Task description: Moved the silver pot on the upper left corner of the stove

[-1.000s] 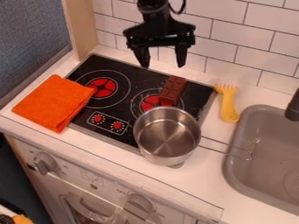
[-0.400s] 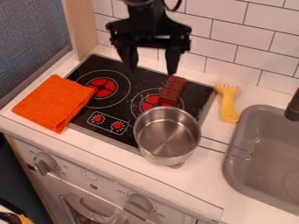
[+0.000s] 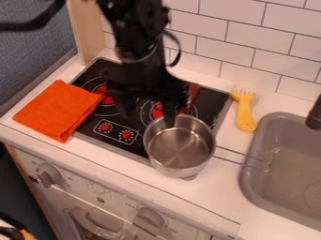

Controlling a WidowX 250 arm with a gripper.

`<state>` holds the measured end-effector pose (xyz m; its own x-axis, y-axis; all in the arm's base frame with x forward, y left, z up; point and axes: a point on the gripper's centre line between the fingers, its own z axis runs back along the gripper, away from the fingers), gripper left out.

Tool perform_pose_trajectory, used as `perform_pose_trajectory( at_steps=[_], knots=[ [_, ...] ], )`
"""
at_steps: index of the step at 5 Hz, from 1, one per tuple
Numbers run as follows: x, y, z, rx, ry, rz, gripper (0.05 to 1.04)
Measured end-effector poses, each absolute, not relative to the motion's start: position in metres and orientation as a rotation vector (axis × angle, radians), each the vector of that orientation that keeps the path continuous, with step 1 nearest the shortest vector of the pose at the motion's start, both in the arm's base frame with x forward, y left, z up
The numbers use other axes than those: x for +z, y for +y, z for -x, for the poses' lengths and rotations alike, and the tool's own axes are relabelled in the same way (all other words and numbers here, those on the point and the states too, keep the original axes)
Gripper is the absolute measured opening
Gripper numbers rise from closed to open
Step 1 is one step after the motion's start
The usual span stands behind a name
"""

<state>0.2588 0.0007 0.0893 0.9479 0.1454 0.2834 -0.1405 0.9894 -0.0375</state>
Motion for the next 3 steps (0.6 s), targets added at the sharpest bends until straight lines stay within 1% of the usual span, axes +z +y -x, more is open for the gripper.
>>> perform_pose_trajectory(
  at_steps=[1, 2, 3],
  knots=[
    [0.070, 0.010, -0.258, 0.149, -0.276, 0.014, 0.999],
    [0.050, 0.014, -0.262, 0.163, -0.242, 0.010, 0.999],
    [0.044, 0.014, -0.266, 0.175, -0.252, 0.010, 0.999]
  ],
)
